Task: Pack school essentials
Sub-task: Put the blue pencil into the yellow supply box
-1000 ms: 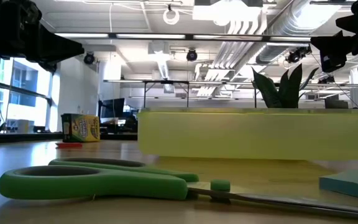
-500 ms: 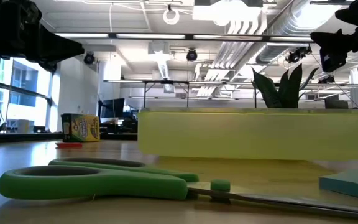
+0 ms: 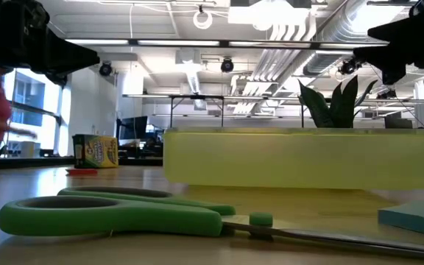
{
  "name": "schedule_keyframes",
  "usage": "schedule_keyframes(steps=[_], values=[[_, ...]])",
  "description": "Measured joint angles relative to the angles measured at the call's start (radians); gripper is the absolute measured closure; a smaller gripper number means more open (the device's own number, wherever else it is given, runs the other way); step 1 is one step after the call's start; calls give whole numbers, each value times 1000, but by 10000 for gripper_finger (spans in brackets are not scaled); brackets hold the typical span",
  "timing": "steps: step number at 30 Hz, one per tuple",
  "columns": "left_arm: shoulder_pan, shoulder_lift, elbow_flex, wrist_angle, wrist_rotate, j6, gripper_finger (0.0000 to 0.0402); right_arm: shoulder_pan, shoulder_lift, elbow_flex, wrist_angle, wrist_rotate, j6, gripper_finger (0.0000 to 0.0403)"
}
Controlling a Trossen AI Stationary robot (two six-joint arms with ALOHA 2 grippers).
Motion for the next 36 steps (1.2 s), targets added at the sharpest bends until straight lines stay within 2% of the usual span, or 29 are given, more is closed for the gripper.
schedule_keyframes(steps=[4, 7, 11, 17, 21, 25, 30, 36], values=[[0, 0, 0, 0, 0, 0, 321, 0, 0, 0, 99, 36, -28, 179], [0, 0, 0, 0, 0, 0, 321, 0, 1, 34, 98, 80, -29, 179], [0, 0, 0, 0, 0, -7, 321, 0, 1, 94, 6, 104, -10, 179], [0, 0, 0, 0, 0, -7, 321, 0, 3, 158, -219, 170, 142, 179], [0, 0, 0, 0, 0, 6, 321, 0, 14, 163, -253, 166, 204, 179], [0, 0, 0, 1, -1, 67, 321, 0, 71, 163, -253, 121, 243, 179], [0, 0, 0, 1, -1, 70, 321, 0, 165, 170, -208, 149, 240, 179], [0, 0, 0, 1, -1, 53, 321, 0, 266, 276, -253, 164, 231, 179]])
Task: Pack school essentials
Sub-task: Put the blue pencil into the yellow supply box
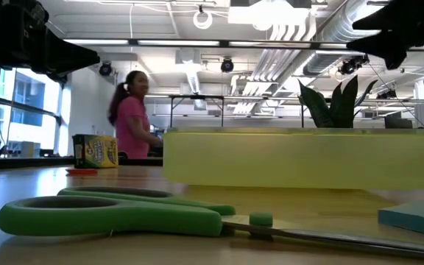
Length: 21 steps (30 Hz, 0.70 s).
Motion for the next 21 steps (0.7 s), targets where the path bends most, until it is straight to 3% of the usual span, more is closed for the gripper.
schedule_keyframes(steps=[6, 13, 17, 21], values=[[0, 0, 0, -1, 0, 0, 321, 0, 95, 216, -333, 30, 127, 179], [0, 0, 0, -1, -1, 0, 321, -21, 220, 434, -830, 45, 495, 179], [0, 0, 0, 0, -1, -5, 321, -66, 286, 449, -996, -55, 679, 179], [0, 0, 0, -1, -2, -8, 321, -103, 346, 425, -1008, -184, 744, 179]])
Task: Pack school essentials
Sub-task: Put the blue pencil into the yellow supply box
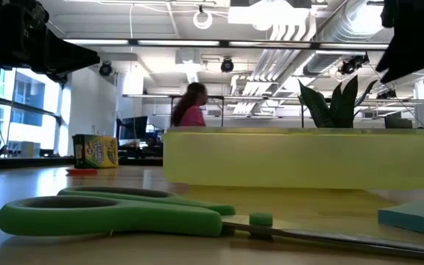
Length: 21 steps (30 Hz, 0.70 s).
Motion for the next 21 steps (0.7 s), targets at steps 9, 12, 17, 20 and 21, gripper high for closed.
schedule_keyframes(steps=[9, 12, 17, 20, 21], values=[[0, 0, 0, 0, -2, 0, 321, -78, 163, -34, 46, -134, -8, 179], [0, 0, 0, 0, -2, 0, 321, -108, 222, -34, 50, -176, -28, 179], [0, 0, 0, 0, -2, 0, 321, -167, 314, -34, 86, -232, -109, 179], [0, 0, 0, 0, -1, 0, 321, -218, 358, -34, 125, -287, -193, 179], [0, 0, 0, 0, -1, 0, 321, -239, 371, -34, 136, -308, -222, 179]])
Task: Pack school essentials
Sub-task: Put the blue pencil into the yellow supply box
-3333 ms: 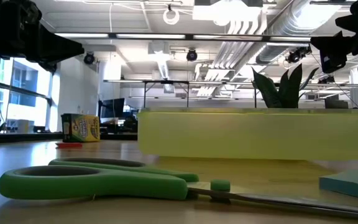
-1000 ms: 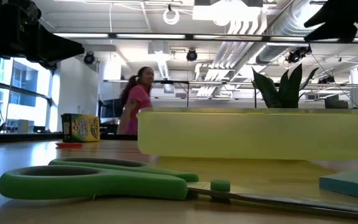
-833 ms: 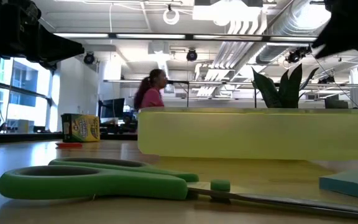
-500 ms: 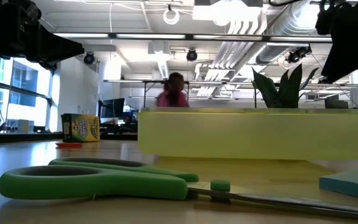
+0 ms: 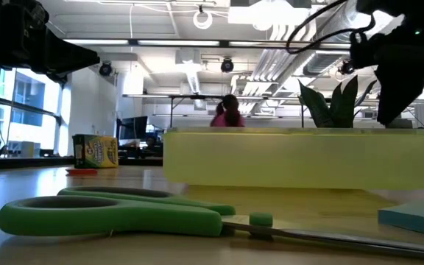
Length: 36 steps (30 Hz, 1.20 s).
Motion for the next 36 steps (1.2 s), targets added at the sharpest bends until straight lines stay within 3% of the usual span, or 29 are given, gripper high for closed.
schedule_keyframes(steps=[13, 19, 36], values=[[0, 0, 0, 0, 0, -1, 321, -316, 47, 0, 122, -171, -330, 179], [0, 0, 0, 0, 1, -1, 321, -336, 85, 0, 186, -177, -376, 179], [0, 0, 0, 0, 2, 0, 321, -336, 376, -1, 347, -183, -358, 179]])
